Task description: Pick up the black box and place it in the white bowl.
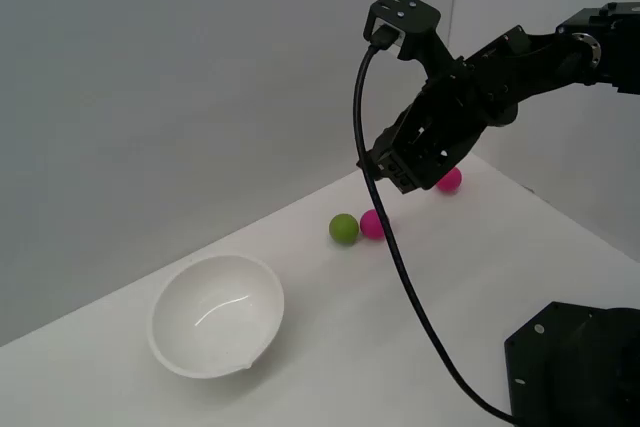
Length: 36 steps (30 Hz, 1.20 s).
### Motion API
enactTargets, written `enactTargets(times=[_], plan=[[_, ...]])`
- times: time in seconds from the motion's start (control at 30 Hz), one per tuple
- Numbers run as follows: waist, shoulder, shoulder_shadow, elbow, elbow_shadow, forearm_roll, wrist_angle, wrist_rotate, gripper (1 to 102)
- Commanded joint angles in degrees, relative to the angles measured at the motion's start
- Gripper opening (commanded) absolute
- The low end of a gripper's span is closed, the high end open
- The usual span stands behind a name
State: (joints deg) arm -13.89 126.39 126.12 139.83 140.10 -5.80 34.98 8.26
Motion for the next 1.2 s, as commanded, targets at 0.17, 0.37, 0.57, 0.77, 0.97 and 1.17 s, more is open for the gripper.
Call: enactTargets(times=[0.17, 0.37, 0.57, 0.77, 0.97, 1.17], plan=[[-6.59, -3.6, -3.43, -3.78, -4.31, -2.81, -1.67, 0.09, 3], [-11.16, -6.5, -6.33, -4.83, -5.36, -2.9, -4.31, -2.29, 3], [-14.41, -8.44, -8.35, -5.19, -5.71, -2.81, -6.42, -3.87, 3], [-16.61, -10.28, -10.11, -6.33, -6.77, -2.9, -7.47, -4.75, 3], [-19.07, -12.74, -12.66, -7.29, -7.82, -3.6, -9.05, -5.27, 3], [-21.62, -14.68, -14.59, -8.35, -8.96, -3.6, -10.28, -6.33, 3]])
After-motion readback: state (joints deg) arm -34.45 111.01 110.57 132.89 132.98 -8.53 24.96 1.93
